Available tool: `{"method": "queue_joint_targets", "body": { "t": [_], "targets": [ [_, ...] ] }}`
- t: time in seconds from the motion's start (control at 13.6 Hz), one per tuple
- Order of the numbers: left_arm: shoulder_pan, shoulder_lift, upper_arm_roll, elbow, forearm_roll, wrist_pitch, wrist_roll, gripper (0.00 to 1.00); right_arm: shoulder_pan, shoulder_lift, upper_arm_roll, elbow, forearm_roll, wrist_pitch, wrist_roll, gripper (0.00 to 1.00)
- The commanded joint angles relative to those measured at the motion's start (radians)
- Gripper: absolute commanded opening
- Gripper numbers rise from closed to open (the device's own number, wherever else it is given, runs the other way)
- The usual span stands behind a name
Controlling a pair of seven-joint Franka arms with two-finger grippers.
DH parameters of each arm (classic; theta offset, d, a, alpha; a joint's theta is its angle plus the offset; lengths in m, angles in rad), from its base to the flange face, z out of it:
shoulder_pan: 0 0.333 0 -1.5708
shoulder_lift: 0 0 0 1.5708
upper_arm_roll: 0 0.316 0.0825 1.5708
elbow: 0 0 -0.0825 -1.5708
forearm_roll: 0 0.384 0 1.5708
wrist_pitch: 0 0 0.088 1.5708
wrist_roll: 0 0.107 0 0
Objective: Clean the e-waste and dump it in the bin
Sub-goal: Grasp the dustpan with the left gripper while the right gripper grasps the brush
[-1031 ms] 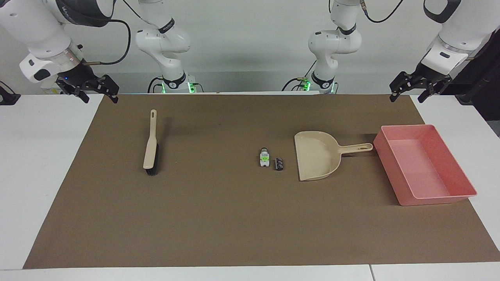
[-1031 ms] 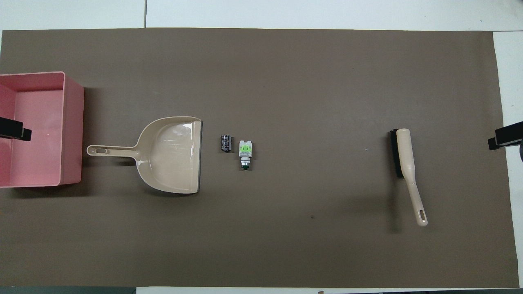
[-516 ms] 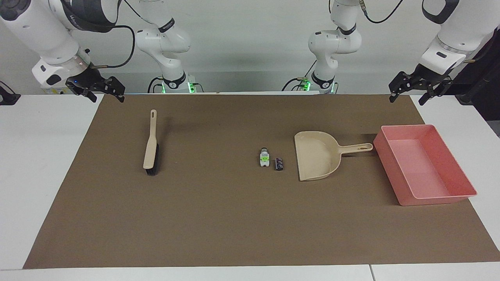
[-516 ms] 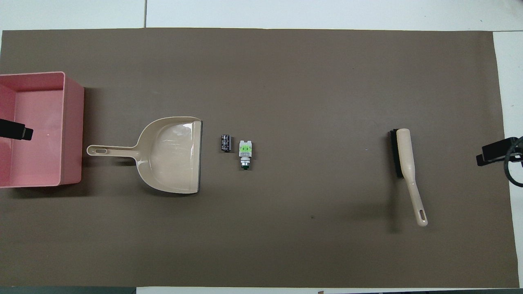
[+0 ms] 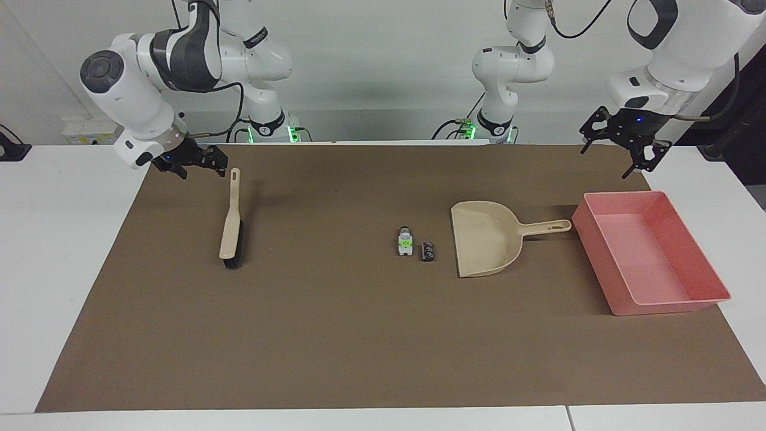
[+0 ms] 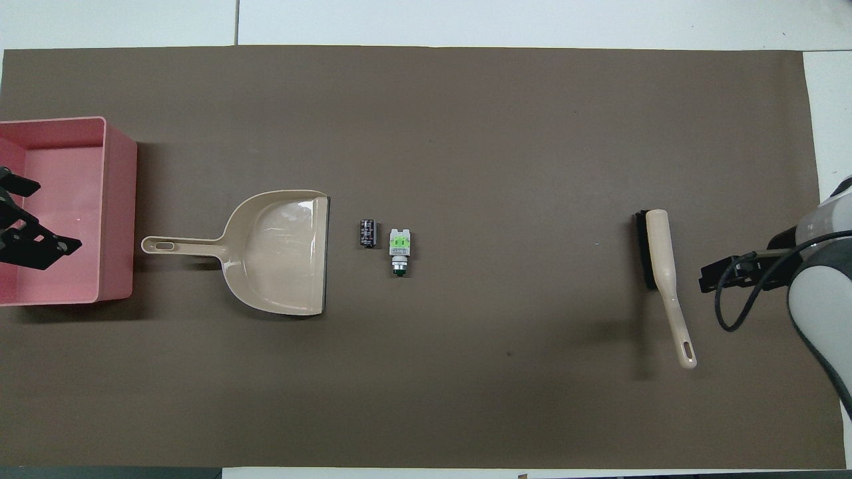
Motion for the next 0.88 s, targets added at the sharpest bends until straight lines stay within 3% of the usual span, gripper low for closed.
{"method": "queue_joint_targets", "body": {
  "t": [0.0, 0.07, 0.22, 0.81],
  "targets": [
    [-0.037, -0.08, 0.007, -0.156, 0.013, 0.109, 0.263, 1.0, 0.026, -0.024, 0.001, -0.113, -0.001, 0.11, 0.033, 0.99],
    [-0.048, -0.121, 0.008, -0.242, 0.014, 0.182, 0.325, 0.99, 0.037, -0.015, -0.001, -0.138, -0.001, 0.134, 0.036, 0.99],
    [-0.05, -0.134, 0.007, -0.327, 0.013, 0.262, 0.376, 0.99, 0.039, -0.008, 0.001, -0.19, -0.001, 0.188, 0.041, 0.99],
    [-0.111, 0.004, 0.007, -0.474, 0.013, 0.514, 0.401, 0.99, 0.037, -0.043, -0.001, -0.362, -0.001, 0.288, 0.038, 0.97]
  ]
}}
